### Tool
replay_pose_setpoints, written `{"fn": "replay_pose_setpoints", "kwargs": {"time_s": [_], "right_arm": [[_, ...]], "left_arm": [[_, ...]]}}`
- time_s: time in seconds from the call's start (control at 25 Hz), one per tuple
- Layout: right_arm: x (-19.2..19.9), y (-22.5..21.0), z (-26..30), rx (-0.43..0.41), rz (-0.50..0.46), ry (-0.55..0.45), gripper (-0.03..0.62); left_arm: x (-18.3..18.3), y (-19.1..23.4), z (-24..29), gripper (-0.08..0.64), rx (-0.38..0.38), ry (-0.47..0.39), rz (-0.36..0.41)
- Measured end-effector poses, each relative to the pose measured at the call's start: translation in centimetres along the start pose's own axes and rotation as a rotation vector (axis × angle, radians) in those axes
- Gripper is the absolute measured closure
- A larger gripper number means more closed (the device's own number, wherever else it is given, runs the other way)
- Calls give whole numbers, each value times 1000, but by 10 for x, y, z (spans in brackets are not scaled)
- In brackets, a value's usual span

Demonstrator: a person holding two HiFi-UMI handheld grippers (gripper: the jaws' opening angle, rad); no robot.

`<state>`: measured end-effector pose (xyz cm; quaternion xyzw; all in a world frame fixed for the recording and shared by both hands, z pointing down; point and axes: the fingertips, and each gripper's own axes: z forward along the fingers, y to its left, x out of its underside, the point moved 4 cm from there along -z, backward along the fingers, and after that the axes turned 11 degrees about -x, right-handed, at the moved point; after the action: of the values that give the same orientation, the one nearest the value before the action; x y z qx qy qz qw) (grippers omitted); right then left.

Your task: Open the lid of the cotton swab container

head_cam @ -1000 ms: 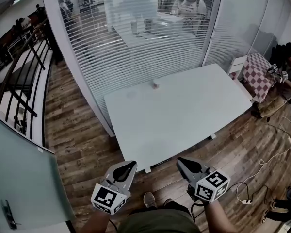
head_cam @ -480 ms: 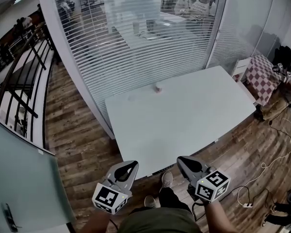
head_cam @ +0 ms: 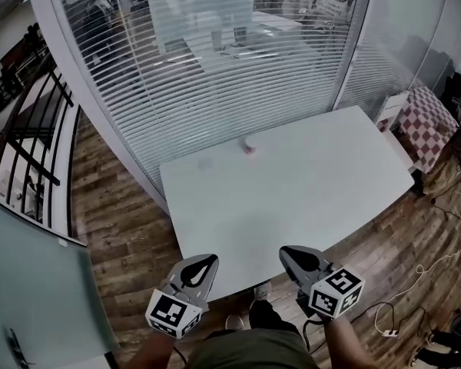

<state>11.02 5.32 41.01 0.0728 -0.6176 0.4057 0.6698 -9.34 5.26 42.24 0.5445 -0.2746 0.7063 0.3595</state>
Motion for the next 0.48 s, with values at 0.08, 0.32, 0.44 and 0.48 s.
{"fn": "replay_pose_setpoints", "kwargs": {"time_s": [0.08,0.32,0.44,0.48], "right_arm": [[-7,-15,4,-5,3,6,583],[-29,-63,12,-37,12,26,583],[-38,-88,17,-57,19,34,583],[-39,-95,19,-65,23,36,583]], "left_arm": [[0,3,15,551,-6,10,-4],[-6,7,68,551,-30,42,-14],[-6,11,94,551,-48,58,-16],[-6,12,101,551,-55,66,-16]]}}
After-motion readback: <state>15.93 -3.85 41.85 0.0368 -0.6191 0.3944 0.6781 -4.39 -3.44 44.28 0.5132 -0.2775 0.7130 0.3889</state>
